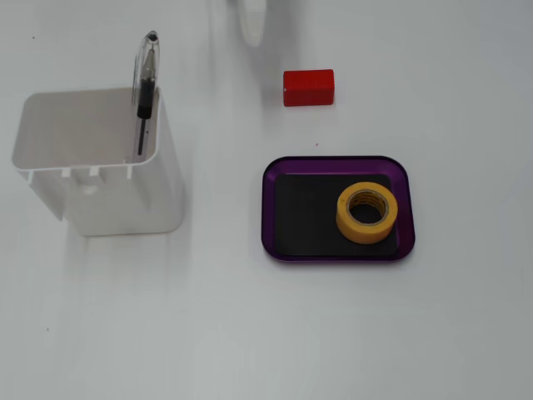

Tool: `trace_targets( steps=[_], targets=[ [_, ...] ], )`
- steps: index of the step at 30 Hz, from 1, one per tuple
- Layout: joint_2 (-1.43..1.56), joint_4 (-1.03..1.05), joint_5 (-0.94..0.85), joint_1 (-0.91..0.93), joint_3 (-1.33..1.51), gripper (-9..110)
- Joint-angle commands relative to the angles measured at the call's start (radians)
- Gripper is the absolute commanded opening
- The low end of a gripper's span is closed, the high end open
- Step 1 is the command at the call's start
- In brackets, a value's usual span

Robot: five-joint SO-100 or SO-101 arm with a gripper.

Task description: Pick up the cube and place it in the box.

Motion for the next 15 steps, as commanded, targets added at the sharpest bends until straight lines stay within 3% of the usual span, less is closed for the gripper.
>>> trace_targets(
  steps=[1, 15],
  targets=[
    [-0.281, 0.003, 0.040, -0.002, -0.179, 19],
    [-1.000, 0.225, 0.281, -0.285, -0.733, 22]
  ],
)
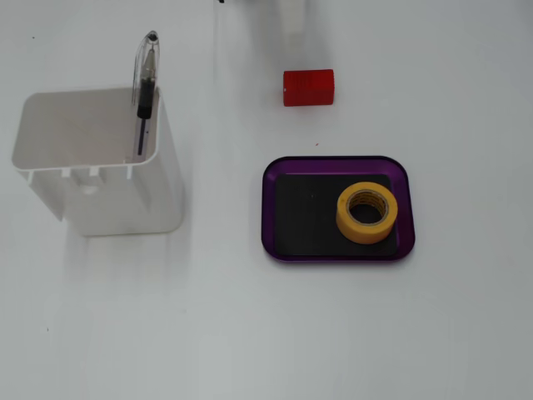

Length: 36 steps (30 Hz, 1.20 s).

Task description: Pick up the cube and place it in the box.

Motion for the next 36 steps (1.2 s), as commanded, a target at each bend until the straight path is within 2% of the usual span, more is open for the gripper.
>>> trace_targets(
  steps=[1, 9, 26, 29, 32, 36],
  targets=[
    [-0.120, 0.018, 0.026, -0.032, -0.101, 22],
    [-0.319, -0.089, 0.035, -0.031, -0.083, 22],
    [-0.339, -0.388, 0.037, -0.031, 0.204, 21],
    [-0.339, -0.416, 0.037, -0.031, 0.210, 13],
    [-0.330, -0.407, 0.037, -0.031, 0.195, -2],
    [-0.324, -0.400, 0.026, -0.041, 0.146, -1]
  ],
)
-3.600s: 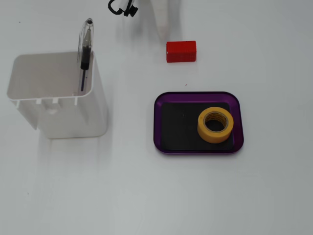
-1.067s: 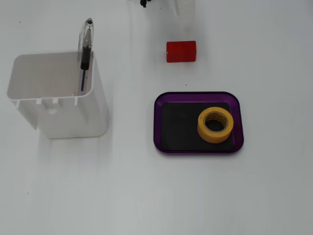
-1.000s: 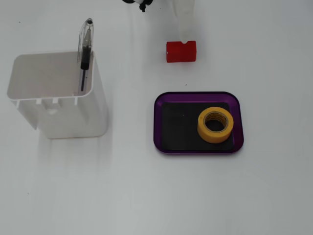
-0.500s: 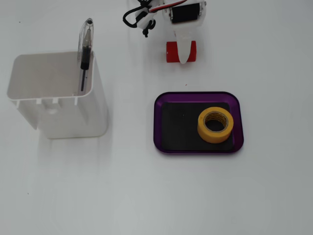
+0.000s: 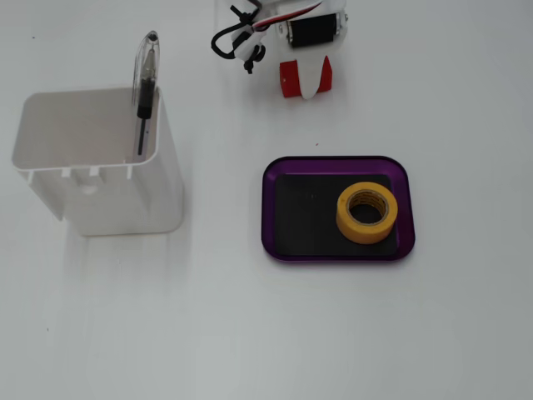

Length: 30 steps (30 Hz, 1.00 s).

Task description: Pick up the cube and place it in the box.

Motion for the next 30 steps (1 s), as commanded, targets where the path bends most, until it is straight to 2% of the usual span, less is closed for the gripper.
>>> trace_targets(
  steps=[1, 10, 17, 30],
  targets=[
    [0.014, 0.005, -0.005, -0.009, -0.089, -1],
    [-0.005, 0.081, -0.006, 0.000, -0.503, -1],
    [-0.012, -0.029, -0.006, 0.120, -0.551, -1],
    [-0.364, -0.078, 0.005, 0.123, -0.726, -1]
  ],
)
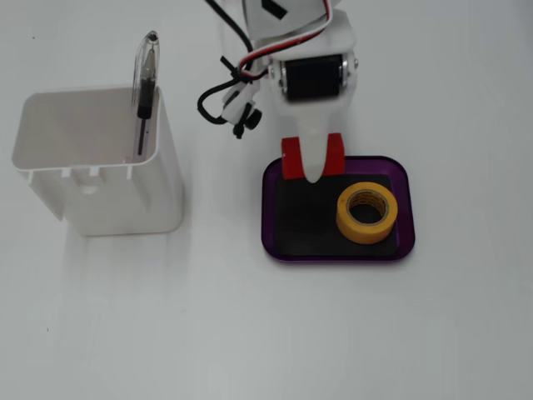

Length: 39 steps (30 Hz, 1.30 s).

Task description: Pick up the cube and place it in the box.

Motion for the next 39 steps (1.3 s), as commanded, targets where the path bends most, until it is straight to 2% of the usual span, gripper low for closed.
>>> trace_targets(
  steps=[1, 22, 31, 39],
  targets=[
    [-0.043, -0.011, 0.003, 0.002, -0.098, -1],
    [-0.098, -0.012, -0.006, 0.000, -0.107, 0],
    [-0.084, 0.003, -0.005, 0.000, -0.118, 11],
    [-0.080, 0.143, -0.006, 0.000, -0.202, 11]
  ],
)
